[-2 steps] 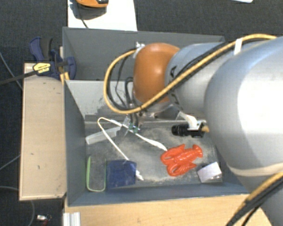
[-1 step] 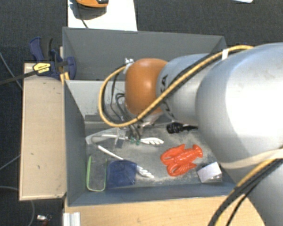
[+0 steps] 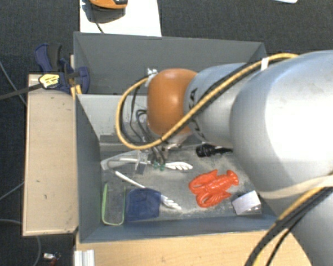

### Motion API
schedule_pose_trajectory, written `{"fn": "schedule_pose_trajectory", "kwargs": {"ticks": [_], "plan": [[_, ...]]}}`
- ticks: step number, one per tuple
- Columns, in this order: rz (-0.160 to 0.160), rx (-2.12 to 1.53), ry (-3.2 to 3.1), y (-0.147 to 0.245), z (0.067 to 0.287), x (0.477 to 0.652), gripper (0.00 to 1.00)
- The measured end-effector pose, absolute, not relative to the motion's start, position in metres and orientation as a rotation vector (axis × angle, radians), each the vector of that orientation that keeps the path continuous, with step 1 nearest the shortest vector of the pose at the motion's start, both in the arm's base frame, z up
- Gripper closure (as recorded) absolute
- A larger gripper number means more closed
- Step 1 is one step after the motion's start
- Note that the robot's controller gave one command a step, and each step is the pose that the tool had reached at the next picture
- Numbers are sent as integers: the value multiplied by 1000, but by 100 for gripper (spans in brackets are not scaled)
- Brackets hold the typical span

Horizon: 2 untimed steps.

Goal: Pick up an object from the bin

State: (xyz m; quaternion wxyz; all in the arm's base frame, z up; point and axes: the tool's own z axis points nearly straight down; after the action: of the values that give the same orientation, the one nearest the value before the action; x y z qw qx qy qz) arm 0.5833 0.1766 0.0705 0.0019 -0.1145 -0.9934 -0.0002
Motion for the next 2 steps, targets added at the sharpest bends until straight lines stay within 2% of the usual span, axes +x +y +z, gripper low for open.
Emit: {"fn": "schedule_pose_trajectory", "kwargs": {"ticks": [2], "plan": [[-1, -363, -3117, 177, 70, 583, 100]]}}
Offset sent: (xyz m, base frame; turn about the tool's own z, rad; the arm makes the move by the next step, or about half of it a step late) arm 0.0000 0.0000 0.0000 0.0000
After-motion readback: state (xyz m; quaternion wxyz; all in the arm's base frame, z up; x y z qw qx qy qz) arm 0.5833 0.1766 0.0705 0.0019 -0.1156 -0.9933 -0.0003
